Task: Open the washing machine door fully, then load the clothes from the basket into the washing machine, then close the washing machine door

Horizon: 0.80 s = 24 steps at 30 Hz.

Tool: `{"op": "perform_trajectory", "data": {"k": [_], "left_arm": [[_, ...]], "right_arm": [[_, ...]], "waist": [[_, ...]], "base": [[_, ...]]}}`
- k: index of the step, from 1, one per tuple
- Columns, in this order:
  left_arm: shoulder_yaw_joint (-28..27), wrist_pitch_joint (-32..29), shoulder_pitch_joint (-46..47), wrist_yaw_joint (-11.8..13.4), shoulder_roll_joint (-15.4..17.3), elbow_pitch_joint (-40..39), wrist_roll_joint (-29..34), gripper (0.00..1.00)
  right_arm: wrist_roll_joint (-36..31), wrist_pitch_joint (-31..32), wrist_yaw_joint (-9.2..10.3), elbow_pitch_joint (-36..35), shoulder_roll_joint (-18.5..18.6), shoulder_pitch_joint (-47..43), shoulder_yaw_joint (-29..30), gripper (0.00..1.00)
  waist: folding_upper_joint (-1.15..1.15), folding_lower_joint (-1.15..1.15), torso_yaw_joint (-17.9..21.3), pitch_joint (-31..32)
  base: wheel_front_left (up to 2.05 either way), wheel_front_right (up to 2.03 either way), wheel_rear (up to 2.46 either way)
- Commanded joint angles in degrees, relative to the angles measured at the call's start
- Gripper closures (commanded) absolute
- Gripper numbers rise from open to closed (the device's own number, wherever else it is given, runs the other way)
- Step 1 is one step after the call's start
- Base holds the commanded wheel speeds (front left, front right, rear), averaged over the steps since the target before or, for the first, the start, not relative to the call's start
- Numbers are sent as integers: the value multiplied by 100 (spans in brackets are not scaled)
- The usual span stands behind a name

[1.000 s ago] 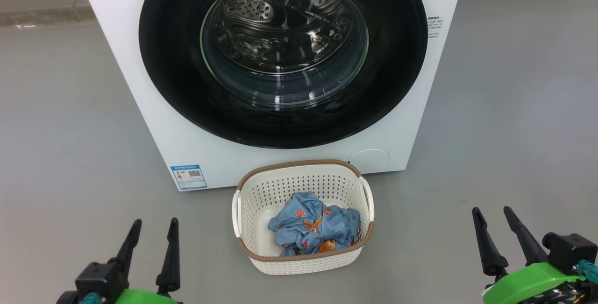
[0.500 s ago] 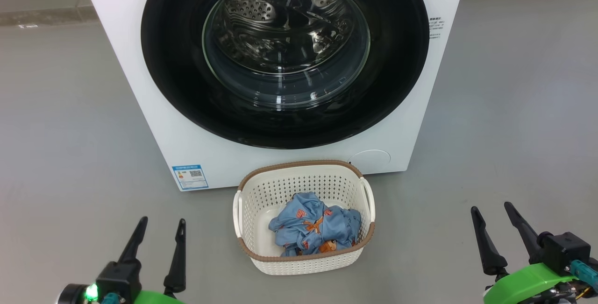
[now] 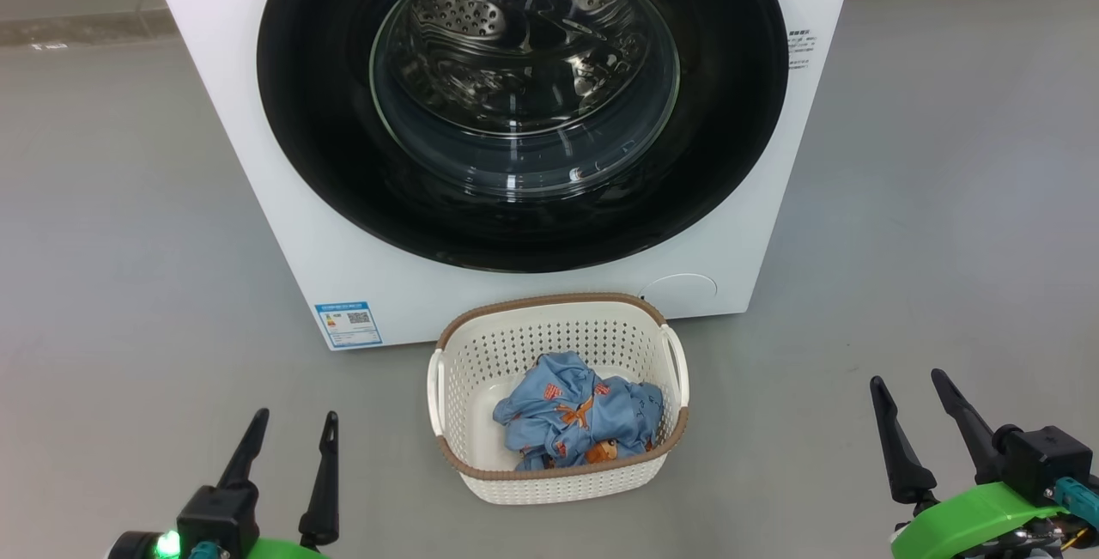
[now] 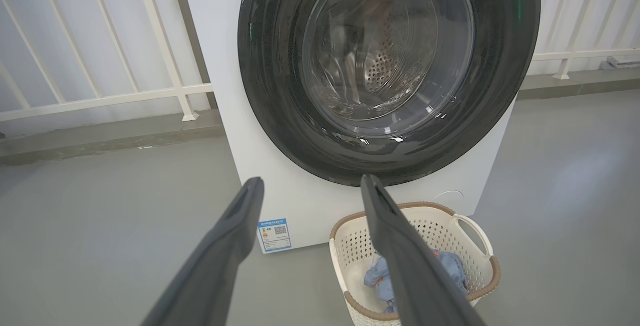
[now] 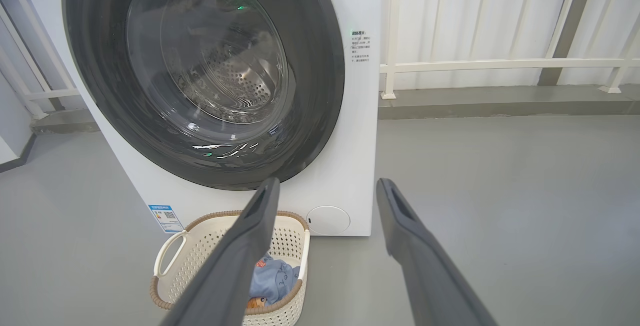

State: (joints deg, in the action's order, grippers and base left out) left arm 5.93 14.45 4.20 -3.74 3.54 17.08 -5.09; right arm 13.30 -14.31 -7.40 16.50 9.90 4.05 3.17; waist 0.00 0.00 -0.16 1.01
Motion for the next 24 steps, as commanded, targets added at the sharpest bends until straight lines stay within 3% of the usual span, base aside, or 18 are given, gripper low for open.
{"op": "perform_trajectory", "data": {"k": [1,13,24], "left_arm": [[-200,55,300,-10,55,-56,7,0],[-139,55,316,-21,69,-5,189,0],[-152,55,320,39,71,-81,264,0]], "right_arm": [[46,-69,-9,-146,85,187,-99,0],[38,-69,-9,-164,128,179,-77,0],[46,-69,-9,-188,126,191,-44,0]], "waist": [[0,0,0,-1],[0,0,-12,-20],[0,0,-2,-65]], "base": [[0,0,0],[7,14,-21],[94,94,-189]]}}
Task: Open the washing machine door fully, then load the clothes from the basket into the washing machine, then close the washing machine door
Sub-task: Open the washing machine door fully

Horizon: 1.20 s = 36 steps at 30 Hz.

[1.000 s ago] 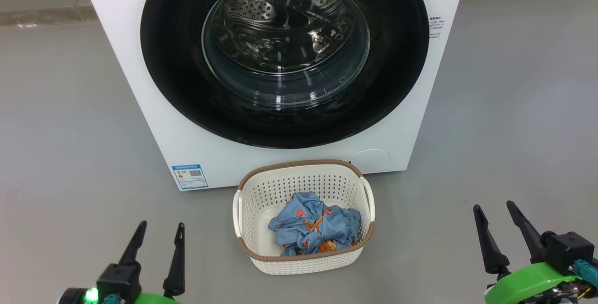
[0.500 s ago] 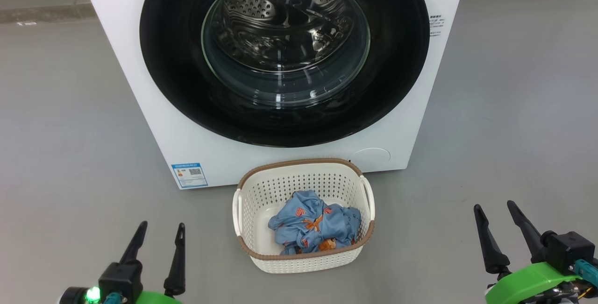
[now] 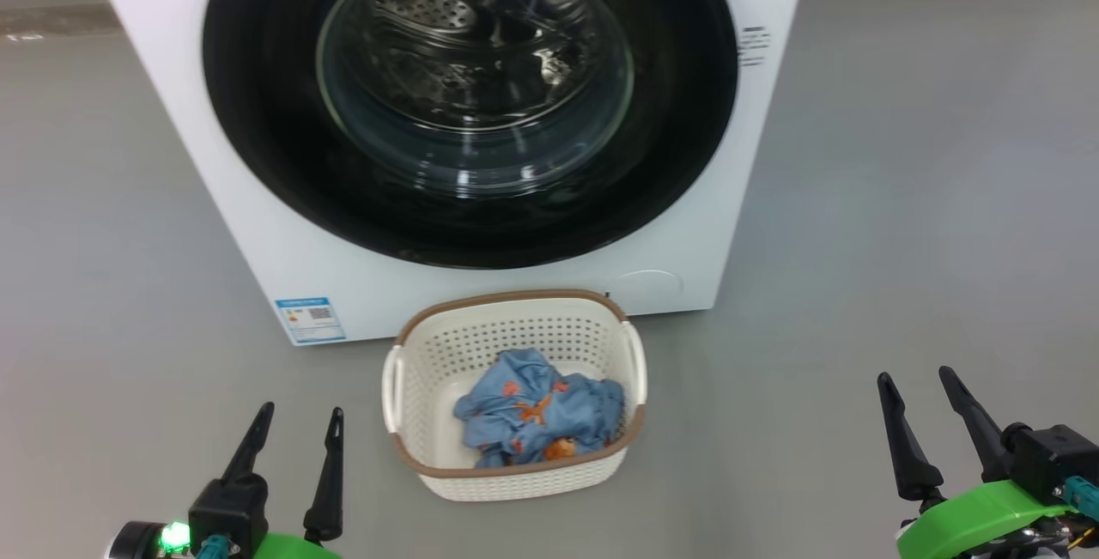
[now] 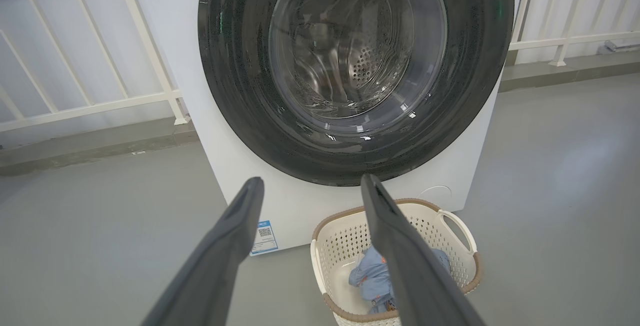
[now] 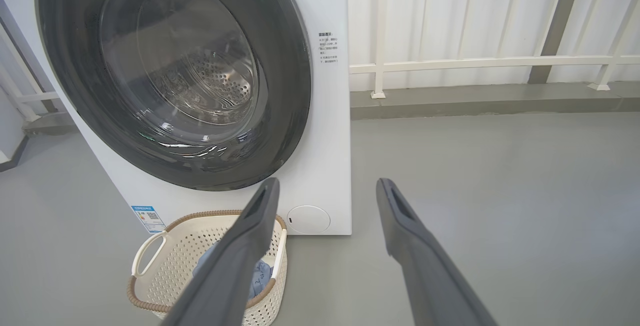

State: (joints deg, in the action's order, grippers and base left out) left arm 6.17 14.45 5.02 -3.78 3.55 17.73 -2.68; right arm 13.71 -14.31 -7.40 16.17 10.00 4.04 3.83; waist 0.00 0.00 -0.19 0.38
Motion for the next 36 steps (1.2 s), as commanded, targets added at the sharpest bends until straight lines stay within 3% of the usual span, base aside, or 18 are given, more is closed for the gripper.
{"op": "perform_trajectory", "data": {"k": [1,19,36], "left_arm": [[-176,55,240,46,69,-147,23,0],[-180,55,302,47,35,-369,-19,0],[-180,55,247,17,39,-407,30,0]], "right_arm": [[7,-69,-9,-157,115,192,-108,0],[42,-69,-9,-168,126,229,-90,0],[29,-69,-9,-186,128,247,-59,0]], "waist": [[0,0,3,-9],[0,0,27,-145],[0,0,42,-176]], "base": [[123,123,-246],[111,111,-222],[19,19,-39]]}}
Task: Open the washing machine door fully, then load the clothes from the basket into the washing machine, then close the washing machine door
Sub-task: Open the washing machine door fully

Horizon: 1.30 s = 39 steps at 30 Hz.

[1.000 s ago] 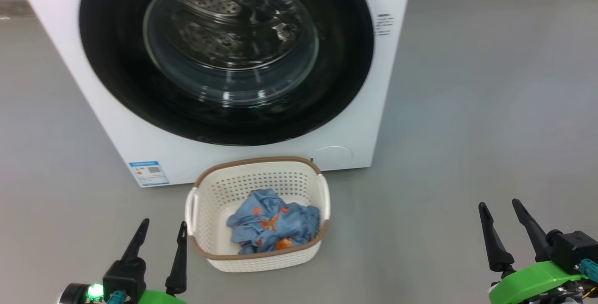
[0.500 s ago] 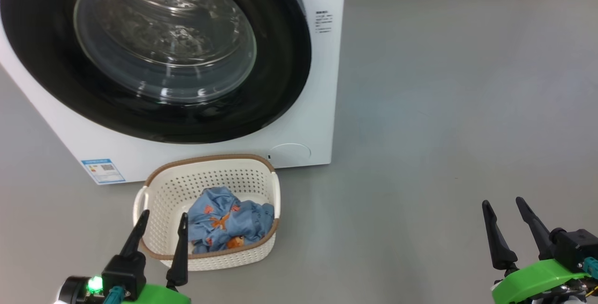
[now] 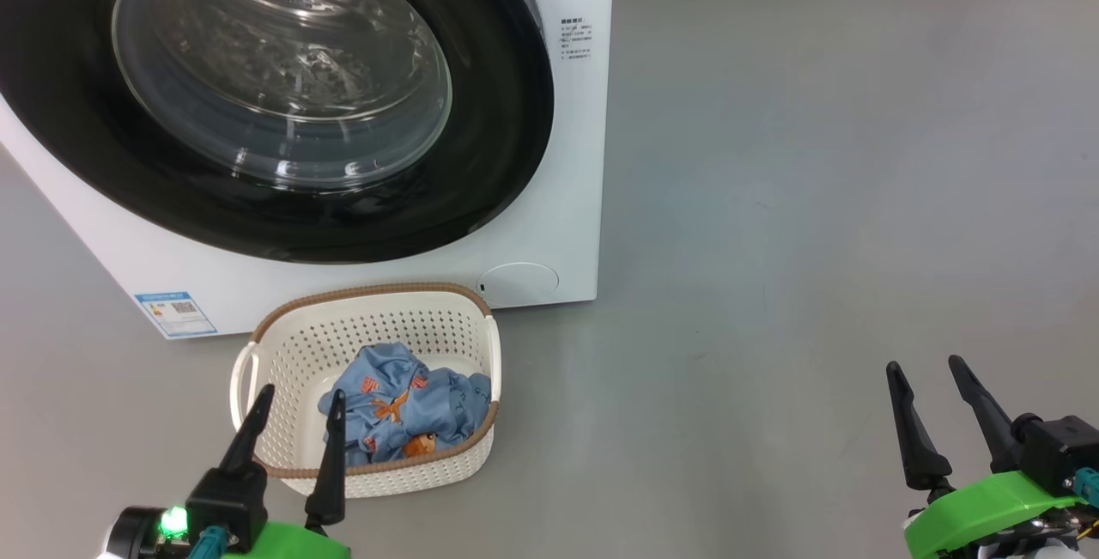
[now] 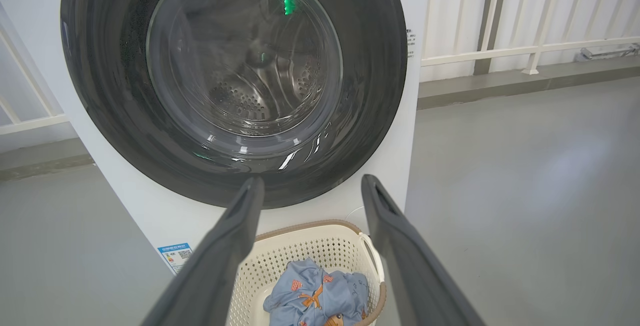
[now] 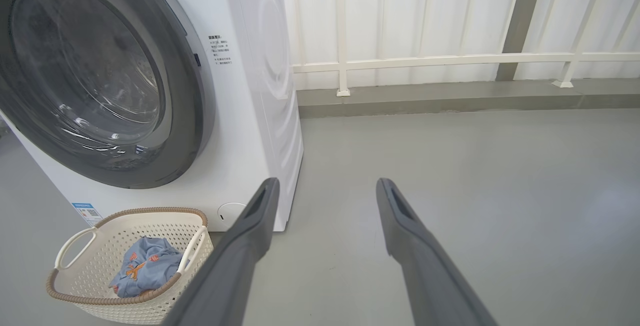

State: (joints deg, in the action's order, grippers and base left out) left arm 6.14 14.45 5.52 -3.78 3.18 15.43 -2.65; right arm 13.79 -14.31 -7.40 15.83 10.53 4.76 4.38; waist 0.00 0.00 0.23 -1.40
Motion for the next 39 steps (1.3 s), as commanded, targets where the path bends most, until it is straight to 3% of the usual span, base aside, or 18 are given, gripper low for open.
{"op": "perform_trajectory", "data": {"k": [1,15,16,18,29,39], "left_arm": [[-188,55,192,14,72,-160,-2,0],[-185,55,163,23,50,-158,5,0],[-185,55,162,22,49,-164,6,0],[-182,55,166,18,47,-176,11,0],[-148,55,266,33,34,-211,57,0],[-15,55,560,66,12,-433,95,0]], "right_arm": [[18,-69,-9,-150,76,170,-117,0],[13,-69,-9,-142,72,145,-133,0],[17,-69,-9,-142,75,146,-136,18],[40,-69,-9,-130,86,151,-145,100],[410,-69,-9,157,256,305,-383,100],[2310,218,-9,506,401,1215,-571,100]], "waist": [[0,0,1,8],[0,0,-5,66],[0,0,-5,63],[0,0,-9,49],[0,0,-70,-151],[0,0,-214,-693]], "base": [[0,0,0],[0,0,0],[0,0,0],[0,0,0],[0,0,0],[0,0,0]]}}
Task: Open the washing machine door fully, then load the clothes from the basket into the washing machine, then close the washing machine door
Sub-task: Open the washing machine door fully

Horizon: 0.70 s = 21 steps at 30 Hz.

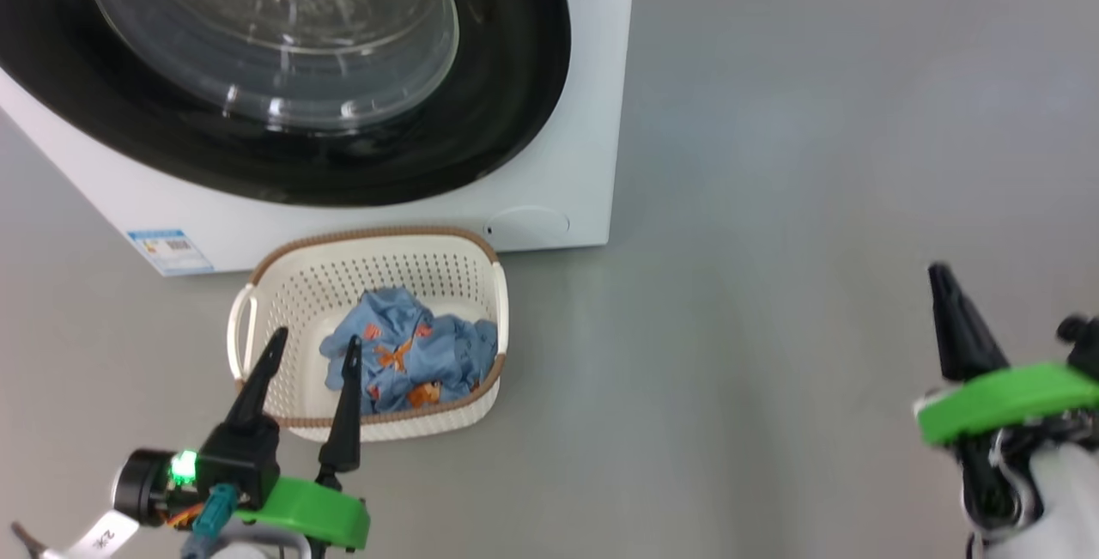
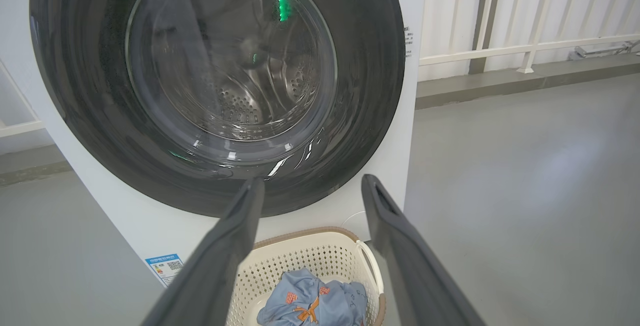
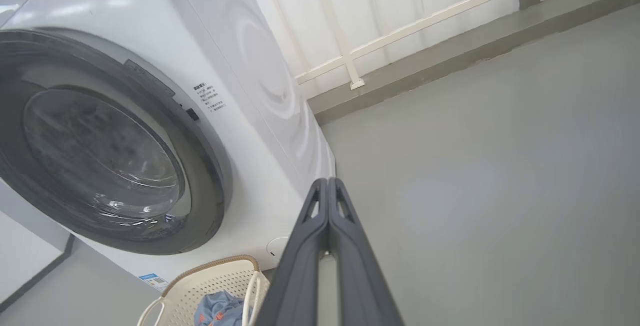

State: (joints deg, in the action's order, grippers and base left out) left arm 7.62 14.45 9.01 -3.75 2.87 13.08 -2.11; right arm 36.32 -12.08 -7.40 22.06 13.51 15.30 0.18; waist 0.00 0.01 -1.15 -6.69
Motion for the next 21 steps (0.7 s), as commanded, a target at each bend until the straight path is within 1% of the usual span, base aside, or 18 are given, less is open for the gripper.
{"op": "perform_trajectory", "data": {"k": [1,3,5,7,8,9,10,11,12,16,19,21], "left_arm": [[-149,55,251,70,40,-209,37,0],[-117,55,344,85,35,-237,32,0],[-76,55,443,107,29,-271,33,0],[-31,55,537,135,24,-314,33,0],[12,55,619,162,18,-344,14,0],[36,55,659,172,16,-361,6,0],[36,55,659,172,16,-361,6,0],[63,55,699,180,14,-375,2,0],[109,55,776,200,12,-404,-1,0],[189,55,904,251,7,-458,-3,0],[247,55,992,292,5,-493,-13,0],[275,55,1047,322,4,-499,-23,0]], "right_arm": [[356,82,-9,-75,101,287,-154,100],[1002,291,-9,-3,102,562,-143,100],[1824,603,-9,64,53,865,-55,100],[2575,988,-9,135,35,1171,27,100],[3203,1371,-9,233,49,1483,119,100],[3495,1572,-9,286,51,1647,163,100],[3495,1572,-9,286,51,1647,163,100],[3721,1744,-9,336,70,1808,196,100],[4176,2064,-9,461,56,2128,291,100],[4864,2730,-9,719,52,2722,399,100],[5293,3216,-9,907,-5,3180,443,100],[5466,3509,-9,1031,-41,3496,404,100]], "waist": [[0,0,-94,-230],[0,0,-135,-370],[0,0,-177,-510],[0,0,-219,-652],[0,0,-265,-792],[0,0,-287,-865],[0,0,-287,-865],[0,0,-310,-938],[0,0,-353,-1073],[0,0,-442,-1316],[0,0,-503,-1493],[0,0,-530,-1614]], "base": [[0,0,0],[0,0,0],[0,0,0],[0,0,0],[0,0,0],[0,0,0],[0,0,0],[0,0,0],[0,0,0],[0,0,0],[0,0,0],[0,0,0]]}}
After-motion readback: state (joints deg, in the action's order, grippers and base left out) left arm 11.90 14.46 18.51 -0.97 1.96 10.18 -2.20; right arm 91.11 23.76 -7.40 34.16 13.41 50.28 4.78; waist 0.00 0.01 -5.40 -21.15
